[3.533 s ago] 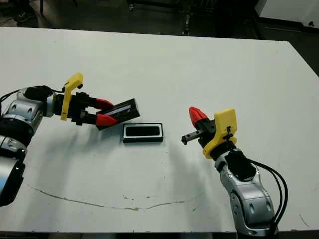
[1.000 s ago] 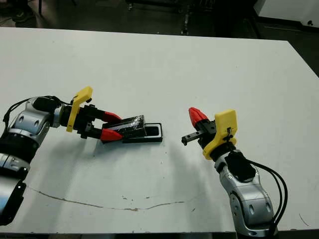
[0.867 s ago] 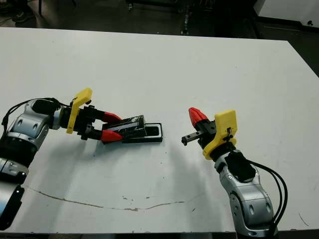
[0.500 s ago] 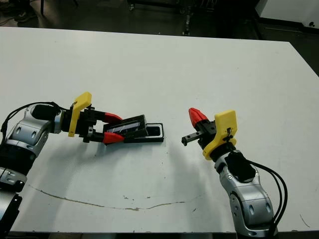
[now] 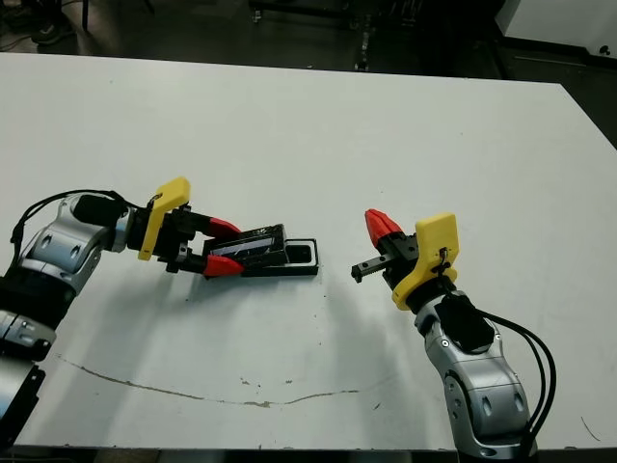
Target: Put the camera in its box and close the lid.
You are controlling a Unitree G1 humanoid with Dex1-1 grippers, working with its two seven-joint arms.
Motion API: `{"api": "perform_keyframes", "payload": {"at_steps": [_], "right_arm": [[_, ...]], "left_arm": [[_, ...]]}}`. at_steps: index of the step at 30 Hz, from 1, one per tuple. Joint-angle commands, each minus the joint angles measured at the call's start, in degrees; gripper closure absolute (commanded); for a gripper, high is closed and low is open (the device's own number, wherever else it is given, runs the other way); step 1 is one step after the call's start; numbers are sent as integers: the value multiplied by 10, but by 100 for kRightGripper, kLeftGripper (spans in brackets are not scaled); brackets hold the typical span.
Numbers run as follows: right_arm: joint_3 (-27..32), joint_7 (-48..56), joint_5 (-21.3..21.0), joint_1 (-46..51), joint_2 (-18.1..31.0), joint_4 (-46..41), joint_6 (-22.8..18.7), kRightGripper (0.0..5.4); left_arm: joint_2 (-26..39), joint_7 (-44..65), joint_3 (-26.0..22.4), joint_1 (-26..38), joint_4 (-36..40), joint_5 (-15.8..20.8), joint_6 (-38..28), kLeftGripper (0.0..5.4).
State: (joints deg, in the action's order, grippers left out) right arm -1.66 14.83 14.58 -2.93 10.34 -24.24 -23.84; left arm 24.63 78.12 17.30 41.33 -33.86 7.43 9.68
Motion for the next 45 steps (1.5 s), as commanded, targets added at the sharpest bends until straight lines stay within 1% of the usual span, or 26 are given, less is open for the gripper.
{"api": "perform_keyframes", "payload": {"at_steps": [1,3,6,8,10,12,16,18,22,25,27,31,34,37,42,45], "right_arm": [[4,1,-1,5,3,4,3,540],[4,1,0,4,3,5,2,540],[3,-7,-1,4,2,-4,-13,540],[4,-5,0,5,1,-3,-8,540],[4,1,-1,6,3,3,4,540],[5,2,-1,6,3,4,6,540],[4,-3,-6,7,4,0,2,540],[4,-4,-5,7,4,-2,-2,540],[4,-10,-5,7,3,-8,-14,540],[5,-1,-1,7,4,1,2,540],[5,2,-1,8,4,4,8,540],[4,-3,-4,9,1,0,2,540],[4,-2,-3,10,1,1,3,540],[4,-1,-3,10,1,2,4,540],[6,-1,-1,10,1,1,2,540],[3,-3,-7,11,4,-1,2,540]], "left_arm": [[-23,16,40,-18,-21,-29,-3,225],[-26,17,45,-13,-26,-30,-7,225],[-32,16,47,-12,-35,-30,-28,225],[-36,15,50,-11,-39,-33,-42,225],[-42,15,50,-9,-43,-32,-35,225],[-46,8,49,-13,-41,-32,-35,225],[-54,-24,43,-31,-21,-34,-55,225],[-53,-54,47,-42,8,-42,-38,225],[-47,-131,50,-78,105,-60,27,225],[-43,-181,53,-104,179,-73,98,225],[-40,-202,56,-118,218,-80,131,225],[-39,-216,60,-129,254,-82,168,225],[-40,-215,63,-128,262,-78,196,225],[-44,-212,64,-122,259,-73,206,225],[-50,-210,65,-112,238,-70,201,225],[-53,-194,68,-94,197,-70,162,225]]}}
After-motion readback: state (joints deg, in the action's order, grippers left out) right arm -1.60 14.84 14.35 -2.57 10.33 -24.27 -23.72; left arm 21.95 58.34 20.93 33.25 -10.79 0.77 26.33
